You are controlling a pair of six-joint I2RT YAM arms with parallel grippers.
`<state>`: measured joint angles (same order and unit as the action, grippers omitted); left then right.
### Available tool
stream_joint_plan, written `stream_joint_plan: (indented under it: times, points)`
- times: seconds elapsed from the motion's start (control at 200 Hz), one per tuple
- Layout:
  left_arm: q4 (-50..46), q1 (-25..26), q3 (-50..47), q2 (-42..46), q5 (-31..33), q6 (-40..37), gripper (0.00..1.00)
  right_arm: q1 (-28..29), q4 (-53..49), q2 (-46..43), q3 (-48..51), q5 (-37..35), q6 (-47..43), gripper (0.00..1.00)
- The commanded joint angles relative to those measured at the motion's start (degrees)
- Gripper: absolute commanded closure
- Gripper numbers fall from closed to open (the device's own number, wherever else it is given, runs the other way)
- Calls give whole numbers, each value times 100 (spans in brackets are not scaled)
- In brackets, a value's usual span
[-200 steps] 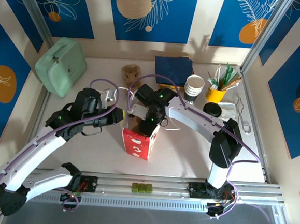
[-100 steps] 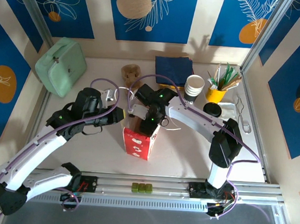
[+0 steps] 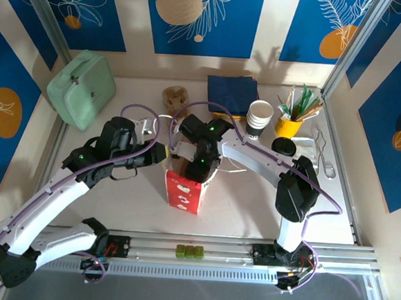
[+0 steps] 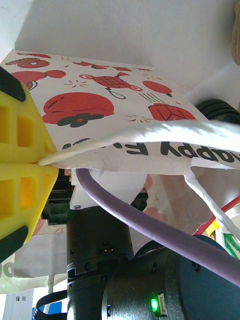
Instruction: Pack the takeout coffee
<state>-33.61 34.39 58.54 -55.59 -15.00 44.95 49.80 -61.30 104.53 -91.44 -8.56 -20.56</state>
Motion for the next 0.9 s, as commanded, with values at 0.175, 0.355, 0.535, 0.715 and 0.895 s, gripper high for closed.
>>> stream_joint_plan:
  times: [0.175,0.355,0.535,0.715,0.895]
  points:
    - [-100,18,54,86,-52,67,94,13,-16,-248,-138,132,46,29]
    - [-120,19,61,102,-79,95,94,38,63,-440,-151,301,121,25]
    - [-133,22,78,121,-82,100,94,72,-8,-477,-220,238,170,24]
    - [-162,16,94,123,-90,102,94,113,-57,-609,-348,223,208,24]
    - [-260,19,148,118,-57,106,94,181,-12,-839,-475,312,295,25]
